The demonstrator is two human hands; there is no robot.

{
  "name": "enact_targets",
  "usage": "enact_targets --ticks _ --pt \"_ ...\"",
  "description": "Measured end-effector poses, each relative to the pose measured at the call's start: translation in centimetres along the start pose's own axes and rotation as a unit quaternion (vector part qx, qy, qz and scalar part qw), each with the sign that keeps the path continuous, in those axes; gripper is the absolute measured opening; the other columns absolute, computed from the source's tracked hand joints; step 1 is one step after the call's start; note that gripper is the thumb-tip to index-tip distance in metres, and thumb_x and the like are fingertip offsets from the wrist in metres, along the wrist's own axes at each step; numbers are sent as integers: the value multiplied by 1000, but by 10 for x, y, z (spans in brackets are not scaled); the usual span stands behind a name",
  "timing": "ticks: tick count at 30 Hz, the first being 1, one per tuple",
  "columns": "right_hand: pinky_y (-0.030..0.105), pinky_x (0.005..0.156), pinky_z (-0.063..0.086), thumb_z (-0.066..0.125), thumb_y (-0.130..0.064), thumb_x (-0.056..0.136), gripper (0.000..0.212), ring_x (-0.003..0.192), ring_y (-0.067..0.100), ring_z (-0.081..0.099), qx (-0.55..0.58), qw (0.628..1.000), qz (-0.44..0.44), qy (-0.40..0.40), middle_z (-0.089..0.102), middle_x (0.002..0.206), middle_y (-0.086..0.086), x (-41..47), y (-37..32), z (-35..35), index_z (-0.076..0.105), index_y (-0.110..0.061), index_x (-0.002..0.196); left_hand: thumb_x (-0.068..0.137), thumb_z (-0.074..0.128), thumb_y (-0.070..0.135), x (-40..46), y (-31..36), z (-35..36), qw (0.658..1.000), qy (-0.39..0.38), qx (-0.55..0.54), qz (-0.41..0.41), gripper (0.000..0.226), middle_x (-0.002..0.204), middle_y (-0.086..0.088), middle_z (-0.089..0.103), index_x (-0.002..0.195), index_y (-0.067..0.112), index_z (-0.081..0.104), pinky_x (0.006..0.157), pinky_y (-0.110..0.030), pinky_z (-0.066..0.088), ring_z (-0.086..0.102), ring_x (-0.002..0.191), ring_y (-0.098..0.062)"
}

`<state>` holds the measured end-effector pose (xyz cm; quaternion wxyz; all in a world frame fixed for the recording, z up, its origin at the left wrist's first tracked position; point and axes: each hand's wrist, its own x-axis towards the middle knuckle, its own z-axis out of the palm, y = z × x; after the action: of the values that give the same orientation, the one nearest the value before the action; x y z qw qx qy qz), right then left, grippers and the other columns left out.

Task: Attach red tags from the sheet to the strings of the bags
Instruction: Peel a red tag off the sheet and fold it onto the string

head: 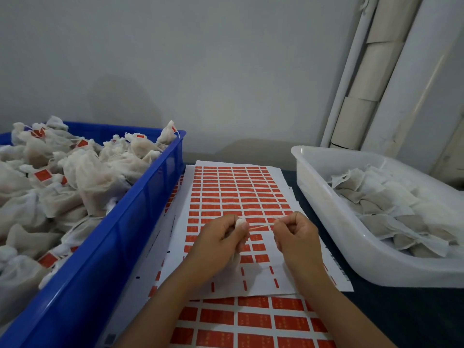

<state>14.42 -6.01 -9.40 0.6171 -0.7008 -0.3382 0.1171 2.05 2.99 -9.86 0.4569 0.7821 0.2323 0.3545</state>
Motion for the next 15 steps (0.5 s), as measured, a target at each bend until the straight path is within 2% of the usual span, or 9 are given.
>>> enact_targets --ticks 5,7,9,11,14,15 --pt "14 59 48 56 -22 90 8 62 7 60 19 1000 -5 -11 64 81 -3 -2 1 2 53 -19 83 91 46 37 0 2 -10 999 -20 45 -13 24 57 20 58 71 25 54 55 -2 43 57 59 3" --pt "11 56 48 56 -21 89 6 63 4 63 48 997 -23 -51 65 77 -6 -5 0 3 53 -19 84 92 45 35 0 3 -19 998 -5 63 -17 24 59 18 59 73 24 54 54 -5 43 59 61 1" --pt "12 61 50 57 -22 89 5 72 5 64 44 990 -43 -125 65 79 -9 -9 -1 4 52 -22 89 94 45 32 2 2 -29 997 28 55 -43 23 65 12 61 77 21 55 56 -9 45 63 63 -4" --pt "11 72 49 62 -29 86 20 85 0 60 -53 970 -88 -220 61 90 -17 -12 -1 5 47 -33 98 95 45 30 6 0 -40 994 63 53 -76 22 69 9 62 77 21 54 56 -11 45 64 63 -5" --pt "13 89 39 69 -53 72 52 101 -8 47 -224 900 -115 -356 40 114 -36 -19 -1 8 29 -53 107 96 45 28 8 -10 -48 981 116 106 -115 23 71 3 59 76 21 54 58 -15 42 58 63 -7" --pt "16 95 34 67 -60 69 60 106 -8 41 -265 877 -122 -383 34 120 -36 -21 -1 9 22 -59 107 96 45 27 8 -11 -49 976 129 114 -134 23 74 -1 60 77 18 54 58 -16 43 58 64 -8"
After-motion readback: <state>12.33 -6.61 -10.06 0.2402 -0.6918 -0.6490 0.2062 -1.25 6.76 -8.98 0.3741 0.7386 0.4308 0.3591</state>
